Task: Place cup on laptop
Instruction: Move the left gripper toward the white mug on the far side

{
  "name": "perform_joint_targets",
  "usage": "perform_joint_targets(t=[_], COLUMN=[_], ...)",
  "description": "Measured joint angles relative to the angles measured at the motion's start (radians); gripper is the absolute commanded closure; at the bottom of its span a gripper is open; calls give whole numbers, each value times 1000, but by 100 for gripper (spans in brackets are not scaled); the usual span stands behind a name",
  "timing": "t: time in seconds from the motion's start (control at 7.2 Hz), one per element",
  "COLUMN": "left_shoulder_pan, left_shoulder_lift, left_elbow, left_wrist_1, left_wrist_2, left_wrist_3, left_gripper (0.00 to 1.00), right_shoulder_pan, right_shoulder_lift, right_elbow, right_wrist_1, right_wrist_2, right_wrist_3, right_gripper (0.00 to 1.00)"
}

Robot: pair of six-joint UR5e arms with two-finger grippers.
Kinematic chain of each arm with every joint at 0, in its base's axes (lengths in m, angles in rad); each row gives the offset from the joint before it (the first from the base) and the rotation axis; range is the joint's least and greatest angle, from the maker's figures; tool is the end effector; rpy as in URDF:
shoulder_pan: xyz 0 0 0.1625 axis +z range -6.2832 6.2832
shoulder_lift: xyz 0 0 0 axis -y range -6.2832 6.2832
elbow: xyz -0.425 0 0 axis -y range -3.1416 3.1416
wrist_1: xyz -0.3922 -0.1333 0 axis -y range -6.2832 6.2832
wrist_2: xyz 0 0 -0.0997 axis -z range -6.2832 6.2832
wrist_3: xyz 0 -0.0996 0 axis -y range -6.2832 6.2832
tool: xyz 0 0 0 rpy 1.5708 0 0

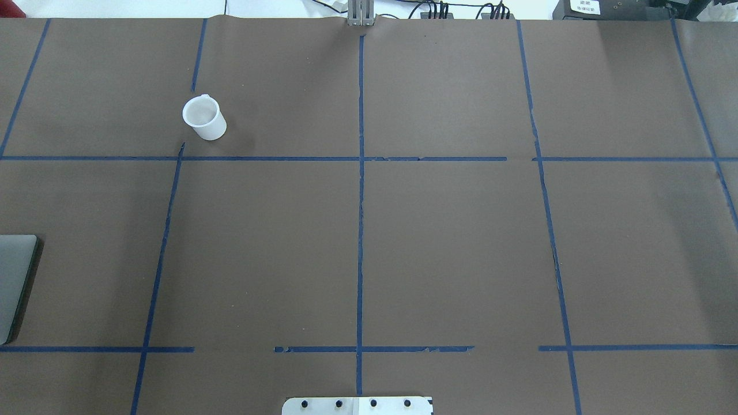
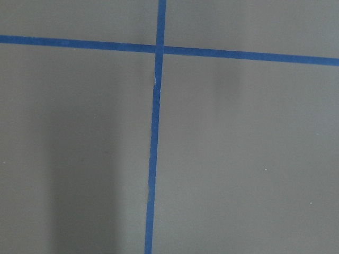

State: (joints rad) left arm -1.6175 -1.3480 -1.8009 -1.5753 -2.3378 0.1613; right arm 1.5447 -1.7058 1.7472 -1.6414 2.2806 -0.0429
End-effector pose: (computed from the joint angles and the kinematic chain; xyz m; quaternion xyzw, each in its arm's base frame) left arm -0.0827 -0.3954 0.6447 0.0443 0.3716 0.0553 0.9257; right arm 0.0571 -0.4338 0.6458 -0.0108 -0.3476 -0.0273 0.9372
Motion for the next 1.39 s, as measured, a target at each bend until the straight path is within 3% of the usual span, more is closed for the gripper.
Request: perform_joint_targets(t=[0.42, 0.83, 1.39], left_shoulder_pan=[44, 201, 441], left_shoulder_lift=[-85, -359, -751], left_elbow=[27, 141, 424], left_wrist_1=[-117, -125, -157], left_wrist_2=[-25, -28, 24], left_wrist_3=[-149, -349, -790], left_gripper=[1, 1, 2], right_shoulder_pan=[0, 0, 0], right_shoulder_lift=[0, 0, 0], right_elbow=[0, 0, 0], right_wrist_1=[0, 0, 0], right_wrist_2=[0, 0, 0], right_wrist_3=[0, 0, 0], right_gripper=[0, 0, 0])
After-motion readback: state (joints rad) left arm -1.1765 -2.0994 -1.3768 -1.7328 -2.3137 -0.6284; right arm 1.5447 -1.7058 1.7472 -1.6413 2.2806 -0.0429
